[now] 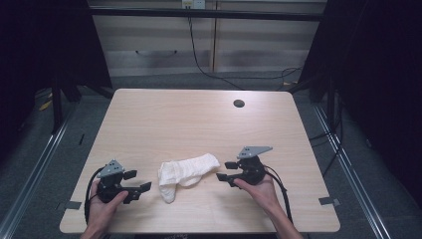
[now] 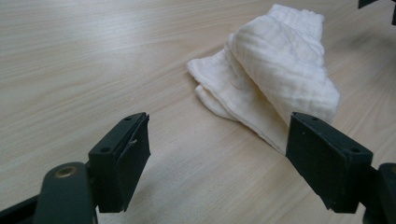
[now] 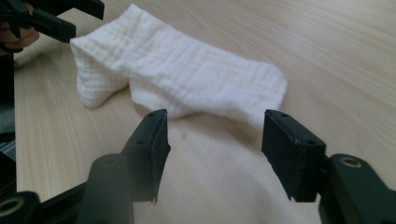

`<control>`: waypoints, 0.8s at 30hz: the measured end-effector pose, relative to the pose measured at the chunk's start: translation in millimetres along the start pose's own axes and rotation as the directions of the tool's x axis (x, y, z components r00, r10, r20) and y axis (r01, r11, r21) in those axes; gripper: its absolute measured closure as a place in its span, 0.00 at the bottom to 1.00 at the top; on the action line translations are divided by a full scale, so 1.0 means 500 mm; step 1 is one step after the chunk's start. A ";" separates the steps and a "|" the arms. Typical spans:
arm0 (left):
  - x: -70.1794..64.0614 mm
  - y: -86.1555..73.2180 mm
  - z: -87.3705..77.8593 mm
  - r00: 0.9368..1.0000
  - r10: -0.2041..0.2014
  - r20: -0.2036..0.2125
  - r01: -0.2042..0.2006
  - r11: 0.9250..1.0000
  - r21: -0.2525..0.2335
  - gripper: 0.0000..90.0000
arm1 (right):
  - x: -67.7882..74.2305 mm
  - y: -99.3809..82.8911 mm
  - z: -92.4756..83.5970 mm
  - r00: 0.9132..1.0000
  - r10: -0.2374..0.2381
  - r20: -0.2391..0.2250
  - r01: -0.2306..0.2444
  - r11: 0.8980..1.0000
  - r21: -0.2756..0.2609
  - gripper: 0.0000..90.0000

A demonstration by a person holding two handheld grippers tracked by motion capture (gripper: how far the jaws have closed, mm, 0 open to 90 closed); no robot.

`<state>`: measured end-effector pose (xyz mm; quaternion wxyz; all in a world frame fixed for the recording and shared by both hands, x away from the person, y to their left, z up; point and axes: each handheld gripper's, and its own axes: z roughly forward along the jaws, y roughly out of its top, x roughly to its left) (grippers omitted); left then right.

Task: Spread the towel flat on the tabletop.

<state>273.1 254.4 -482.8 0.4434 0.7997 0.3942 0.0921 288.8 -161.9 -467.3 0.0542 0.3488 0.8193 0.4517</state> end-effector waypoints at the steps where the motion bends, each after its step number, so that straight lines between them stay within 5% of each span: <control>1: -0.001 0.000 -0.001 1.000 -0.001 0.002 0.001 1.000 -0.002 0.24 | 0.002 0.009 0.008 1.000 0.000 -0.007 0.000 1.000 -0.001 0.45; 13: 0.003 -0.001 -0.007 1.000 -0.011 -0.008 0.011 1.000 -0.011 0.24 | 0.017 0.081 0.100 0.995 -0.070 -0.070 0.075 0.995 0.069 0.47; 21: 0.005 -0.002 -0.009 1.000 -0.009 -0.006 0.009 1.000 -0.015 0.24 | 0.023 0.072 0.163 0.994 -0.070 -0.085 0.077 0.994 0.081 0.43; 24: 0.006 -0.002 -0.010 1.000 -0.010 -0.005 0.010 1.000 -0.015 0.24 | 0.023 0.071 0.178 0.994 -0.079 -0.076 0.087 0.990 0.112 0.49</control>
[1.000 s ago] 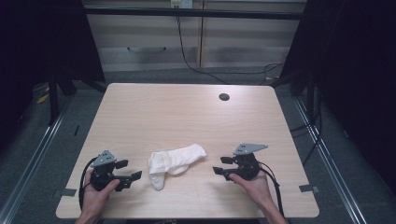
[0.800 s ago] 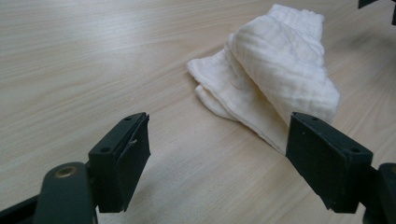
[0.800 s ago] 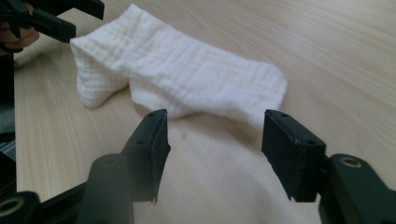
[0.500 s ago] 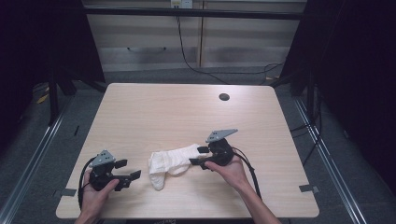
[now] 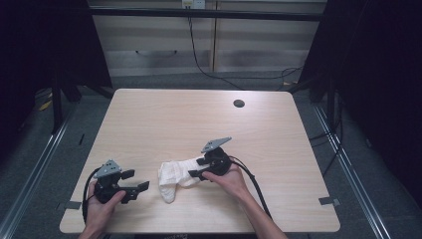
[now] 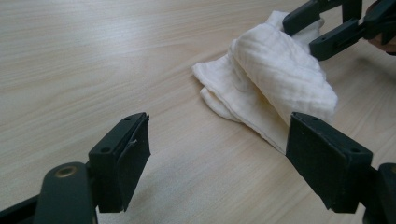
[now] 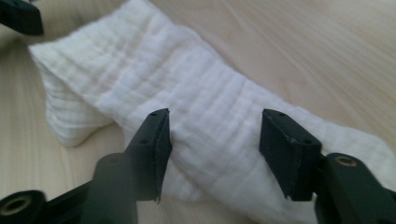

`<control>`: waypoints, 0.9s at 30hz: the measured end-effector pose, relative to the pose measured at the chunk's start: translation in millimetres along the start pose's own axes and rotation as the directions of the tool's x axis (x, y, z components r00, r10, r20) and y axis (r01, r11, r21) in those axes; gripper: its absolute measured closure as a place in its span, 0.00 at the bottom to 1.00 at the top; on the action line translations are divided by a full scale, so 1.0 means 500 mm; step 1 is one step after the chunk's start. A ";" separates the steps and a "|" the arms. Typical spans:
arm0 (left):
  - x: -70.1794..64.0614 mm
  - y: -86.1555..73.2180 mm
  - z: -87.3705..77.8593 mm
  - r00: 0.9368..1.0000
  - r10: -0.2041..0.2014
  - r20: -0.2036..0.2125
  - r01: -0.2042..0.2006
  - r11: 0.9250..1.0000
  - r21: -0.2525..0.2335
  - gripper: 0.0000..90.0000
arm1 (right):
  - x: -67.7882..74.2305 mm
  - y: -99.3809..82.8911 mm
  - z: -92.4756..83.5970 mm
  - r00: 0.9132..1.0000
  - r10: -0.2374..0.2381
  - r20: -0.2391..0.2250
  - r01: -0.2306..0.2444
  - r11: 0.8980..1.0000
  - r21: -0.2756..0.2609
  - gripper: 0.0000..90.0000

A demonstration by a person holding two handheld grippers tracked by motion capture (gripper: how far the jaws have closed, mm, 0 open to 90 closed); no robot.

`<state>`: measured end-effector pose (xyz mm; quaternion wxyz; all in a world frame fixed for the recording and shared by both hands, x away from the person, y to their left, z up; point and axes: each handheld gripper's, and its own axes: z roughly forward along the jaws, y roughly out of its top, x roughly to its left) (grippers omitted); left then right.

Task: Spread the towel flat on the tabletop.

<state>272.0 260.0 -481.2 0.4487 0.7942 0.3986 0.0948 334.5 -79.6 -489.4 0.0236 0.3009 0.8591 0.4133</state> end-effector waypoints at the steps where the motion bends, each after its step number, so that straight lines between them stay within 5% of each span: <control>1: 0.000 0.000 0.000 1.000 0.000 0.000 0.000 1.000 0.000 0.24 | 0.000 -0.002 0.006 1.000 -0.007 0.003 0.007 1.000 0.019 0.51; 10: -0.002 -0.001 0.001 1.000 0.005 -0.001 -0.005 1.000 -0.001 0.24 | -0.014 -0.025 -0.006 1.000 0.002 0.002 -0.002 0.999 0.052 0.91; 17: -0.002 0.000 0.002 1.000 -0.002 0.006 0.002 1.000 -0.002 0.24 | -0.017 -0.056 -0.043 1.000 0.007 0.027 -0.008 0.999 0.054 0.94; 27: -0.011 0.003 0.009 1.000 0.004 0.009 -0.004 1.000 0.004 0.27 | -0.036 -0.117 -0.112 0.995 0.077 0.056 -0.079 0.997 0.027 0.94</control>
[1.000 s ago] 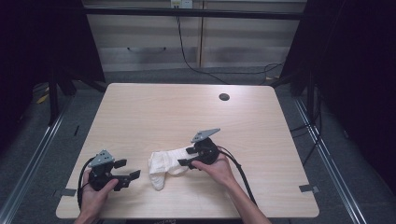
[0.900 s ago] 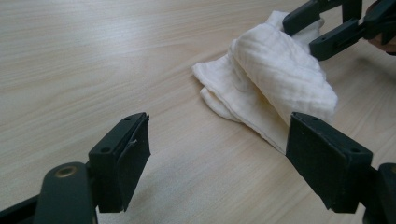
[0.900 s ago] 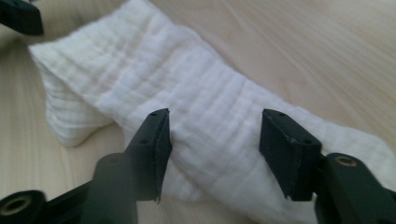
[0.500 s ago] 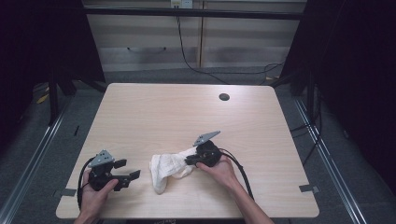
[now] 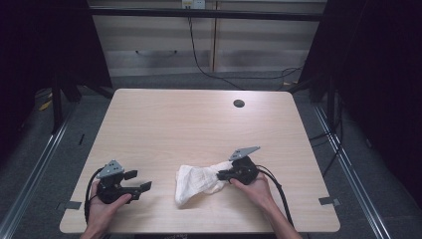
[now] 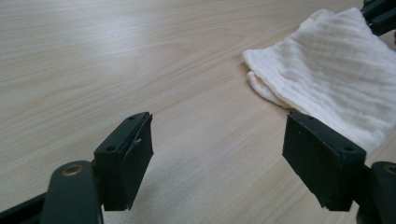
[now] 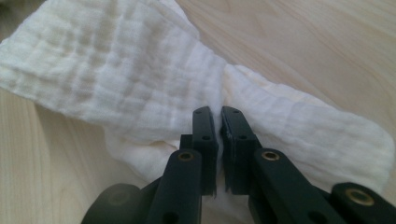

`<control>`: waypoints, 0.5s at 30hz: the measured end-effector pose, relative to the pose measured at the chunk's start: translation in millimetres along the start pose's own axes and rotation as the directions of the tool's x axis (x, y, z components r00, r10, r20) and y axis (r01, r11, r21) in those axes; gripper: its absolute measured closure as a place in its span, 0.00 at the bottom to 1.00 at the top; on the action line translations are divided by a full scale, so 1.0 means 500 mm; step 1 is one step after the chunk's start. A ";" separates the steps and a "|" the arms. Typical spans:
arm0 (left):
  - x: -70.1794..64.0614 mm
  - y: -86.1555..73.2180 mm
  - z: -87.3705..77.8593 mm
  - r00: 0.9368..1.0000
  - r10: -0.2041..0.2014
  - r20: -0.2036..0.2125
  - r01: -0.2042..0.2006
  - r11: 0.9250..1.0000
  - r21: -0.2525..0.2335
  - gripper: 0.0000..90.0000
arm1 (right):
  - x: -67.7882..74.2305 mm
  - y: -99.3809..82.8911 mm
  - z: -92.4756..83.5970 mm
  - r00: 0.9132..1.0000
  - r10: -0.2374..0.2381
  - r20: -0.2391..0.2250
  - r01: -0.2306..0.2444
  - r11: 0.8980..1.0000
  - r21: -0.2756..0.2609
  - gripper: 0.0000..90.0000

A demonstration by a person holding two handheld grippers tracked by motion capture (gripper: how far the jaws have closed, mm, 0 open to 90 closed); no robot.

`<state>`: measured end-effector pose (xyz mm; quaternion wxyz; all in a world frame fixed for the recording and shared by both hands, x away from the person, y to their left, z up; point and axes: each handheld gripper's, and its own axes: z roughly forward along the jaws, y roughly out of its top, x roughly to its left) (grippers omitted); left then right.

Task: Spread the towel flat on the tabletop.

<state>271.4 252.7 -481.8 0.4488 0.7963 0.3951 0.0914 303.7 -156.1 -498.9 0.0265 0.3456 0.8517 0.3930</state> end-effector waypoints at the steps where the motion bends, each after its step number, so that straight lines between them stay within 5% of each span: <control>1: -0.001 0.000 0.001 1.000 0.001 0.001 -0.001 1.000 0.000 0.27 | -0.001 -0.005 -0.005 1.000 -0.003 0.005 0.003 1.000 -0.003 0.94; 10: -0.007 0.007 0.007 1.000 -0.002 0.022 0.002 1.000 0.020 0.38 | 0.020 -0.041 -0.046 0.999 -0.011 0.046 0.010 1.000 0.022 0.93; 15: -0.019 0.029 0.020 0.995 -0.004 0.095 0.003 1.000 0.011 0.42 | 0.023 -0.053 -0.058 1.000 -0.002 0.024 0.002 1.000 -0.009 0.83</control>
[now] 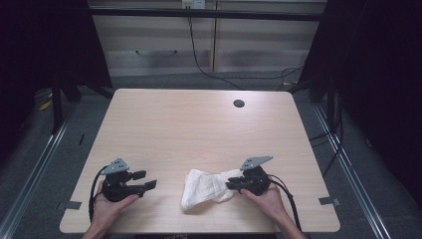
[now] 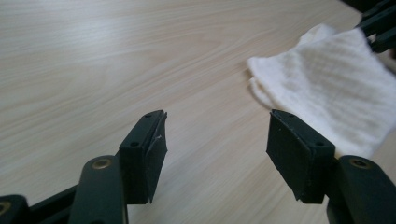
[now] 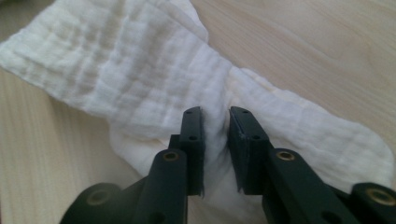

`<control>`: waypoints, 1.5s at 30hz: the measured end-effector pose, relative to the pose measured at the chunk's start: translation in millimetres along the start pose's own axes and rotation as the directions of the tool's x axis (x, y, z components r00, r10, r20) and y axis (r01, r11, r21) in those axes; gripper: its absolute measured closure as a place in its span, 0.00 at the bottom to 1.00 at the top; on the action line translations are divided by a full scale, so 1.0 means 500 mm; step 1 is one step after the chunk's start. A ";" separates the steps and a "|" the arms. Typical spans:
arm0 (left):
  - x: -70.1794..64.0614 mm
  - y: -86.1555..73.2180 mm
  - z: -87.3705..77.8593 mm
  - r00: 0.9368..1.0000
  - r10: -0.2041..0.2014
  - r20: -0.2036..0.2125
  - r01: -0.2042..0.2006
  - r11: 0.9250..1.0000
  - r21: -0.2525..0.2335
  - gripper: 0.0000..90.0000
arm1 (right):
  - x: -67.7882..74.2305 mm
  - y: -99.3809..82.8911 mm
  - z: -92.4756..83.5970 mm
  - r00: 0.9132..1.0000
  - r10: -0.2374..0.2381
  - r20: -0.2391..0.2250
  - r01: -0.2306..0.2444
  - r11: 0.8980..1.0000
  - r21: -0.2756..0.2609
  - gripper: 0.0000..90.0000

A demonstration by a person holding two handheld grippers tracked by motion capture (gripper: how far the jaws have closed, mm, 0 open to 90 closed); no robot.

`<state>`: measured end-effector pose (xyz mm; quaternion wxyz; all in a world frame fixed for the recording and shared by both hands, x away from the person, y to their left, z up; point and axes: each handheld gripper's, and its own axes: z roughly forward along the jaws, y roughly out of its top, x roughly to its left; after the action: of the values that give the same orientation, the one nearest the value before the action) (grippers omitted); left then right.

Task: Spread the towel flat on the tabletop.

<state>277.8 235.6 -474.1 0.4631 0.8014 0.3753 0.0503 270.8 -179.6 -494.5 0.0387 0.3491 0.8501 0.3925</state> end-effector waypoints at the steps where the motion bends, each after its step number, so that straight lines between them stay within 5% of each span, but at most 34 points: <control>1: -0.006 0.007 0.006 1.000 0.013 -0.006 -0.013 1.000 0.003 0.43 | -0.002 0.001 -0.004 1.000 0.005 -0.008 -0.005 1.000 -0.009 0.81; 8: -0.024 0.046 0.048 0.998 0.052 0.021 -0.053 0.999 0.013 0.49 | -0.006 0.009 -0.054 0.999 0.042 -0.013 -0.043 0.995 -0.089 0.70; 19: -0.040 0.118 0.165 0.992 0.095 0.085 -0.100 0.993 0.068 0.61 | -0.035 -0.021 -0.109 0.995 0.095 0.036 -0.087 0.982 -0.168 0.63; 21: -0.039 0.118 0.184 0.991 0.085 0.106 -0.094 0.992 0.084 0.62 | -0.036 -0.021 -0.112 0.995 0.092 0.045 -0.083 0.982 -0.171 0.62; 24: -0.041 0.109 0.209 0.987 0.128 0.095 -0.139 0.983 0.122 0.62 | -0.041 -0.024 -0.113 0.994 0.100 0.052 -0.089 0.980 -0.175 0.62; 28: -0.031 0.106 0.225 0.988 0.095 0.123 -0.109 0.988 0.111 0.64 | -0.046 -0.024 -0.114 0.992 0.110 0.063 -0.097 0.978 -0.186 0.61; 34: -0.046 0.098 0.253 0.985 0.119 0.124 -0.138 0.977 0.161 0.68 | -0.050 -0.024 -0.110 0.991 0.118 0.060 -0.105 0.978 -0.181 0.59; 39: -0.050 0.097 0.258 0.985 0.122 0.122 -0.142 0.975 0.172 0.77 | -0.048 -0.025 -0.108 0.992 0.115 0.058 -0.103 0.978 -0.179 0.58; 41: -0.059 0.095 0.258 0.976 0.167 0.137 -0.191 0.965 0.181 0.89 | -0.049 -0.025 -0.108 0.992 0.113 0.062 -0.100 0.979 -0.175 0.58; 45: -0.066 0.094 0.260 0.974 0.176 0.140 -0.199 0.964 0.177 0.97 | -0.049 -0.026 -0.106 0.992 0.110 0.065 -0.098 0.981 -0.167 0.58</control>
<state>336.1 109.3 -502.1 0.3999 0.8754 0.2715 0.0083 264.2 -234.6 -472.0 0.0780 0.4031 0.7935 0.4493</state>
